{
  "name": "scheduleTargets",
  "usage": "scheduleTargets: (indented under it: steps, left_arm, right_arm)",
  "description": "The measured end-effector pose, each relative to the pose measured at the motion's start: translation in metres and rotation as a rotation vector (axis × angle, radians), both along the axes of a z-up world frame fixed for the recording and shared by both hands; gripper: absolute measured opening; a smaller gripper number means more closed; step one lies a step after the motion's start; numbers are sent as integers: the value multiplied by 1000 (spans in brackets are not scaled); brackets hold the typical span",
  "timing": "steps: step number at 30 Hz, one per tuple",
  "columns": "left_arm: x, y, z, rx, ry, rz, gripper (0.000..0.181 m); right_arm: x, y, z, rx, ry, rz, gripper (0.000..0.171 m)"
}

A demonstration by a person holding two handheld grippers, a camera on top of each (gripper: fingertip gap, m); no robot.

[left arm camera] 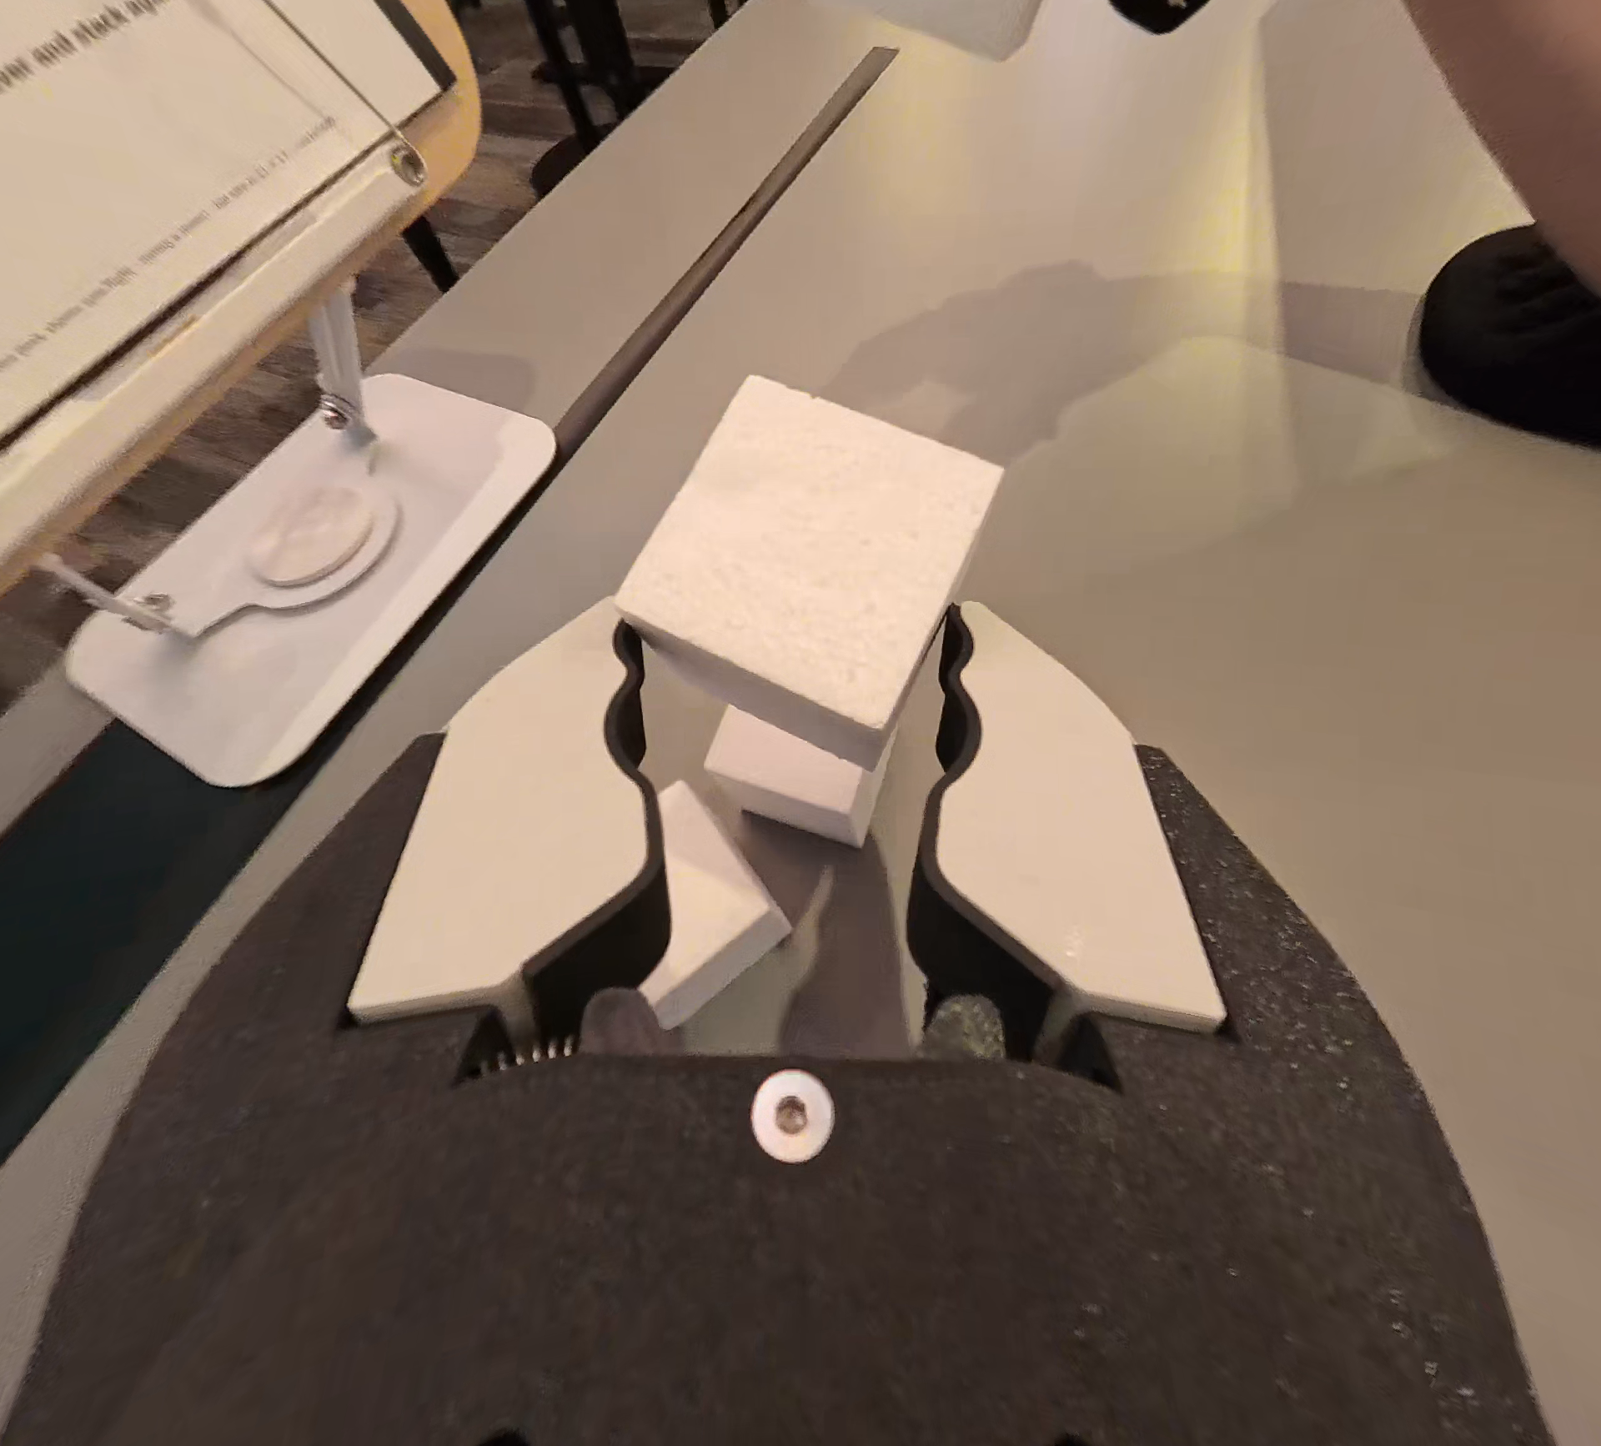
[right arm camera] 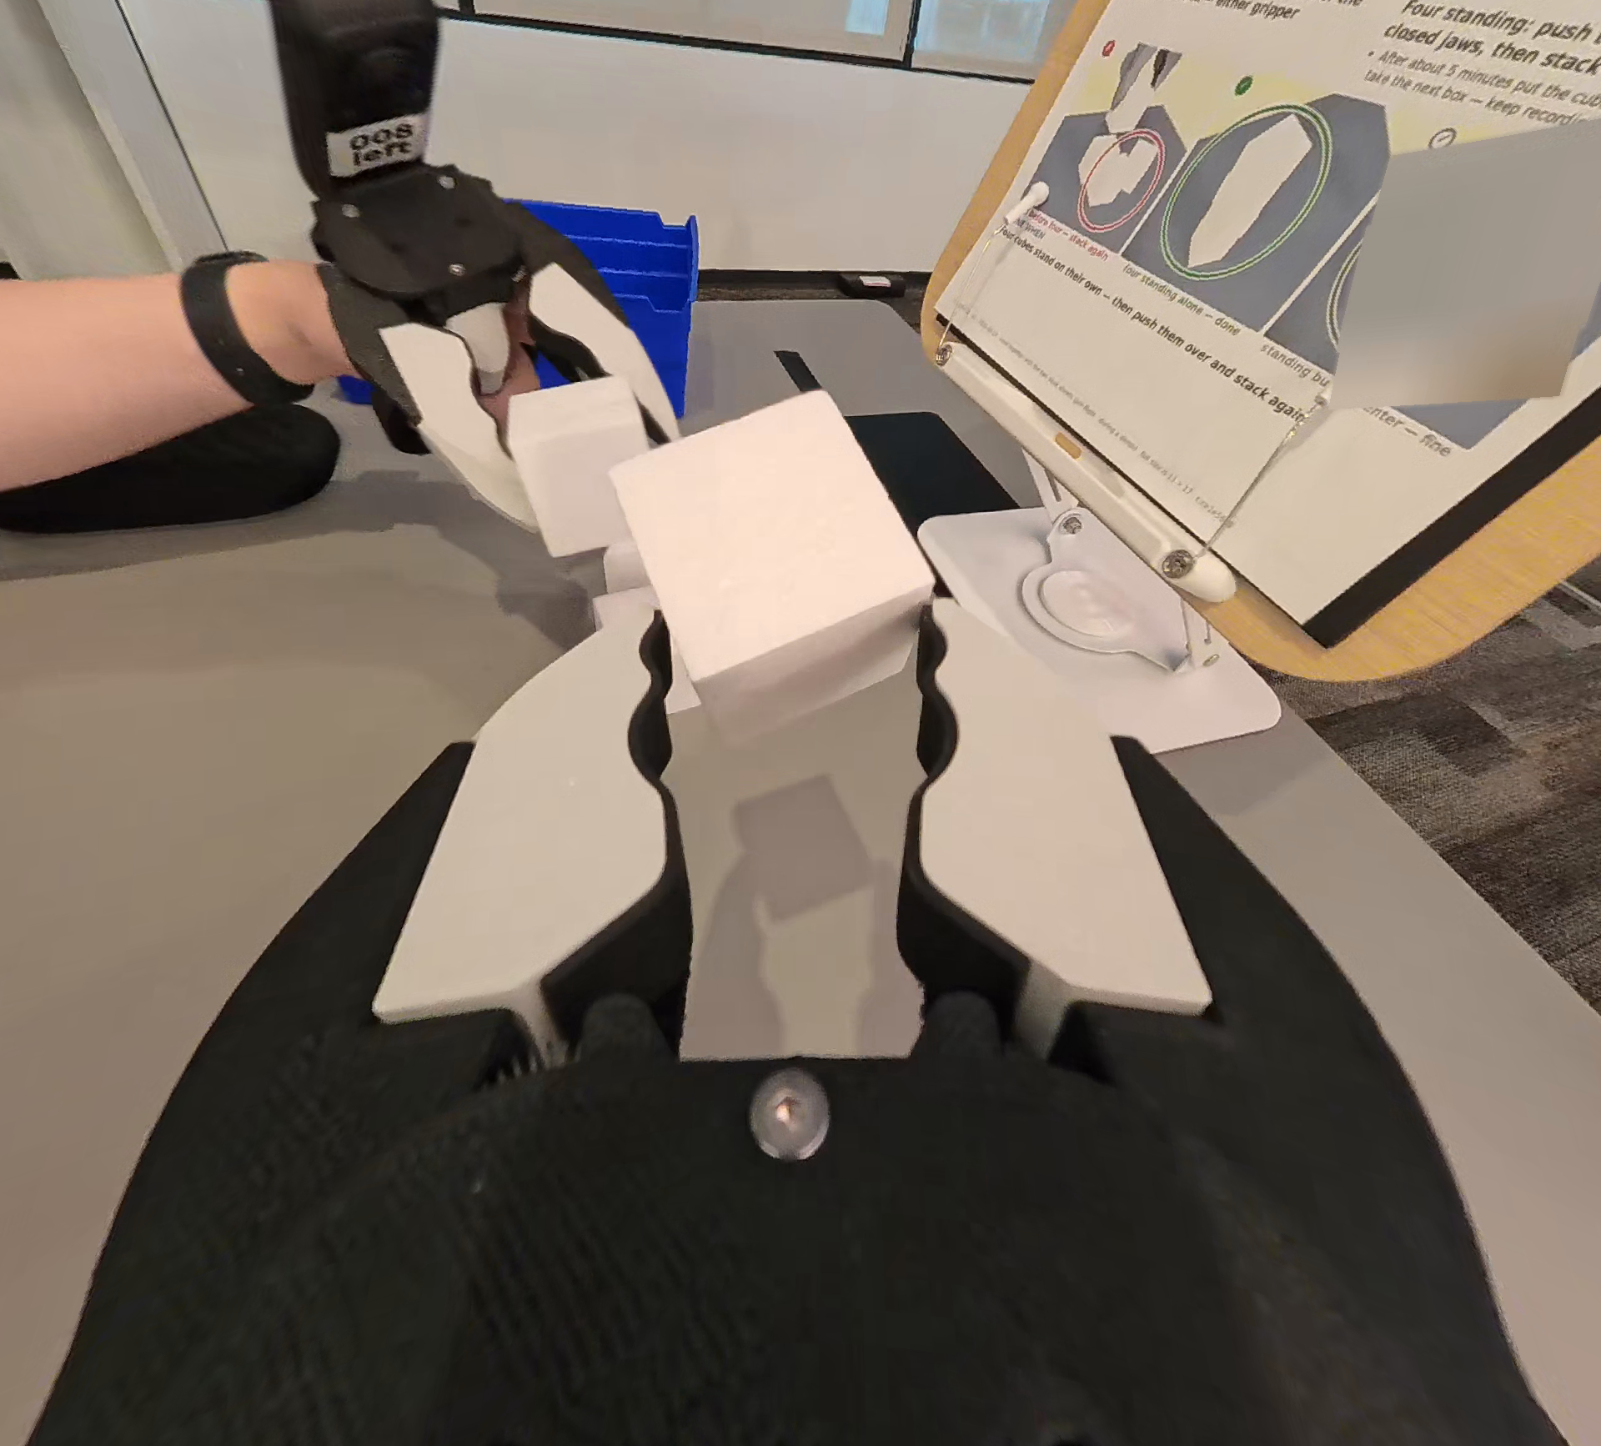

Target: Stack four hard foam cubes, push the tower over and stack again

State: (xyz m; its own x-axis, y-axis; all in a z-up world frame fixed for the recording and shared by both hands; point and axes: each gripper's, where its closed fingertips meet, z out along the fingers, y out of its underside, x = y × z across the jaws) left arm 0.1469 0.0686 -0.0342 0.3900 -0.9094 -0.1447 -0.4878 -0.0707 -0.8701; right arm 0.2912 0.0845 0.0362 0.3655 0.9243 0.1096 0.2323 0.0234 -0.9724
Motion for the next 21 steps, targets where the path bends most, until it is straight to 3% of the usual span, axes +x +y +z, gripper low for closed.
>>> scheduleTargets:
  steps: [9, 21]
  left_arm:
    - [6, 9, -49, -77, 69, -2, 66]
    - [0, 15, -63, -117, 106, 74, 66]
  right_arm:
    - [9, 8, -10, -40, 5, -12, 55]
    - [8, 15, -27, -72, -39, -15, 55]
